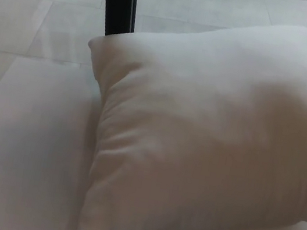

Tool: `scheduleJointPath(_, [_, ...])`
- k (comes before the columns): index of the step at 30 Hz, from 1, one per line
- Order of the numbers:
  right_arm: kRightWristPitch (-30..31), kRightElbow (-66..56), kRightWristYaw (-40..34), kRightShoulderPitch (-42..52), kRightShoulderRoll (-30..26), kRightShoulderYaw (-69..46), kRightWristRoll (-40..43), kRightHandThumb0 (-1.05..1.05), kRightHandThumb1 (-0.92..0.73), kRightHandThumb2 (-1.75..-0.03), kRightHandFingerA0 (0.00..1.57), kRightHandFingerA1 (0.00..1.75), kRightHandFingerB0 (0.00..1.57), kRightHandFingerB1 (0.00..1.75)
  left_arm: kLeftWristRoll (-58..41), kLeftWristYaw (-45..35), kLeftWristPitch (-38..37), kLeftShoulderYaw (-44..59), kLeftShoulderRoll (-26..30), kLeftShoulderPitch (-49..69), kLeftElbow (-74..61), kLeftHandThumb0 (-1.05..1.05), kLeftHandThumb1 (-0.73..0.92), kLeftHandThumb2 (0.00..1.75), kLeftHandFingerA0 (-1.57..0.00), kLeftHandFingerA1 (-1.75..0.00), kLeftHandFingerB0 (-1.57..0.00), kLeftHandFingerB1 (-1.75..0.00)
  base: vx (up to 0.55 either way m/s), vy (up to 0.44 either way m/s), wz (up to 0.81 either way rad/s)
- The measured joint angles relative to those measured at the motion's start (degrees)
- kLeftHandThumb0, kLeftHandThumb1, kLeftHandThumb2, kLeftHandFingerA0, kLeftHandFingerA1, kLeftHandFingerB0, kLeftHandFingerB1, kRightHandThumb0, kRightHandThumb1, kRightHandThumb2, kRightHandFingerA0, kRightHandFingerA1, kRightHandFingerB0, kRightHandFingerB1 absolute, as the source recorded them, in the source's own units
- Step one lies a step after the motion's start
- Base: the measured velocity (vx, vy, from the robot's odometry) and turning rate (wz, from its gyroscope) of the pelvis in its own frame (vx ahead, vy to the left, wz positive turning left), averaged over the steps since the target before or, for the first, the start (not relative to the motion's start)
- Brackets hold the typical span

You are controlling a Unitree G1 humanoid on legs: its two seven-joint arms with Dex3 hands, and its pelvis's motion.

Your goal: The robot uses its left hand to press on the left side of the pillow kept in the middle of the desk and uses its right hand to lift up and the right side of the pillow and turn it over

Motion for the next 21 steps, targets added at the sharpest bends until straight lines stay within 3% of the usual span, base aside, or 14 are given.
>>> scheduleJointPath(1, [0.5,-1.4,0.1,-1.0,0.1,1.4,0.0,-1.05,-0.92,-0.77,0.36,0.45,0.07,0.24,-0.1,0.3,0.7,-1.1,-0.6,-0.9,-1.4,-0.91,0.90,0.83,-0.06,-0.42,-0.02,-0.21,0.00,0.000,0.00])
scheduleJointPath(2, [1.1,-2.7,0.4,-1.9,0.3,2.7,-0.1,-1.00,-0.73,-1.21,0.29,0.52,0.11,0.15,-0.2,0.6,1.4,-2.2,-1.4,-1.8,-2.7,-0.92,0.92,0.88,-0.10,-0.48,-0.02,-0.19,0.00,0.000,0.00])
scheduleJointPath(3, [1.6,-3.7,0.5,-2.7,0.4,4.0,-0.1,-1.05,-0.92,-0.78,0.36,0.42,0.07,0.26,-0.3,0.8,2.0,-3.2,-2.0,-2.5,-3.7,-0.92,0.82,1.21,-0.13,-0.54,-0.03,-0.21,0.00,0.000,0.00])
scheduleJointPath(4, [2.5,-5.4,0.9,-3.8,0.5,6.2,-0.3,-1.05,-0.92,-0.79,0.34,0.42,0.10,0.25,-0.4,1.2,2.9,-4.8,-3.1,-3.5,-5.0,-0.88,0.80,1.20,-0.11,-0.54,-0.06,-0.22,0.00,0.000,0.00])
scheduleJointPath(5, [3.1,-6.3,1.0,-4.4,0.6,7.5,-0.3,-1.02,-0.73,-1.21,0.29,0.51,0.13,0.30,-0.4,1.4,3.4,-5.8,-3.9,-4.1,-5.7,-0.86,0.80,1.19,-0.14,-0.54,-0.05,-0.24,0.00,0.000,0.00])
scheduleJointPath(8, [5.3,-9.3,1.9,-6.8,1.6,12.8,-0.9,-1.05,-0.92,-0.79,0.36,0.41,0.12,0.26,-0.4,2.2,5.5,-10.0,-7.0,-5.3,-7.8,-0.89,0.82,1.21,-0.16,-0.56,-0.06,-0.21,0.00,0.000,0.00])
scheduleJointPath(9, [6.0,-10.0,2.2,-7.4,2.0,14.6,-1.1,-1.05,-0.76,-1.24,0.32,0.51,0.07,0.27,-0.4,2.5,6.2,-11.5,-8.1,-5.6,-8.3,-0.89,0.81,1.21,-0.09,-0.54,-0.10,-0.21,0.00,0.000,0.00])
scheduleJointPath(11, [7.3,-10.6,2.9,-8.6,2.6,18.1,-1.5,-1.05,-0.80,-1.24,0.30,0.50,0.09,0.29,-0.3,3.1,7.7,-14.3,-10.1,-6.0,-9.3,-0.87,0.77,1.19,-0.17,-0.57,-0.06,-0.30,0.00,0.000,0.00])
scheduleJointPath(12, [8.0,-10.7,3.2,-9.1,2.9,19.9,-1.8,-1.05,-0.92,-0.81,0.34,0.44,0.12,0.26,-0.2,3.5,8.3,-15.7,-11.2,-6.1,-9.7,-0.37,0.44,1.09,-0.07,-0.53,0.00,-0.49,0.00,0.000,0.00])
scheduleJointPath(13, [8.8,-10.7,3.7,-9.7,3.4,22.1,-2.1,-1.04,-0.80,-1.25,0.31,0.53,0.07,0.29,-0.1,3.9,9.1,-17.4,-12.4,-6.2,-10.0,-0.37,0.44,1.09,-0.06,-0.52,0.00,-0.49,0.00,0.000,0.00])
scheduleJointPath(14, [9.6,-10.6,4.0,-10.2,4.0,24.1,-2.4,-1.05,-0.92,-0.79,0.35,0.43,0.15,0.26,0.0,4.5,9.9,-19.1,-13.7,-6.2,-10.2,-0.89,0.76,1.10,-0.15,-0.53,-0.06,-0.37,0.00,0.000,0.00])
scheduleJointPath(15, [10.2,-10.6,4.2,-10.5,4.3,25.3,-2.7,-1.05,-0.92,-0.80,0.34,0.44,0.15,0.26,0.1,4.9,10.5,-20.4,-14.5,-6.2,-10.3,-0.88,0.78,1.11,-0.14,-0.53,-0.05,-0.35,0.00,0.000,0.00])
scheduleJointPath(16, [10.9,-10.5,4.4,-10.9,4.7,26.6,-3.0,-1.00,-0.75,-1.22,0.30,0.53,0.12,0.35,0.3,5.3,11.2,-21.7,-15.3,-6.2,-10.4,-0.87,0.79,1.12,-0.17,-0.54,-0.06,-0.36,0.00,0.000,0.00])
scheduleJointPath(21, [14.7,-9.7,4.5,-12.2,8.8,31.1,-4.3,-1.05,-0.81,-1.22,0.38,0.57,0.17,0.42,2.5,8.0,15.0,-29.8,-18.7,-6.0,-10.0,-0.87,0.76,1.15,-0.16,-0.56,-0.05,-0.34,0.00,0.000,0.00])
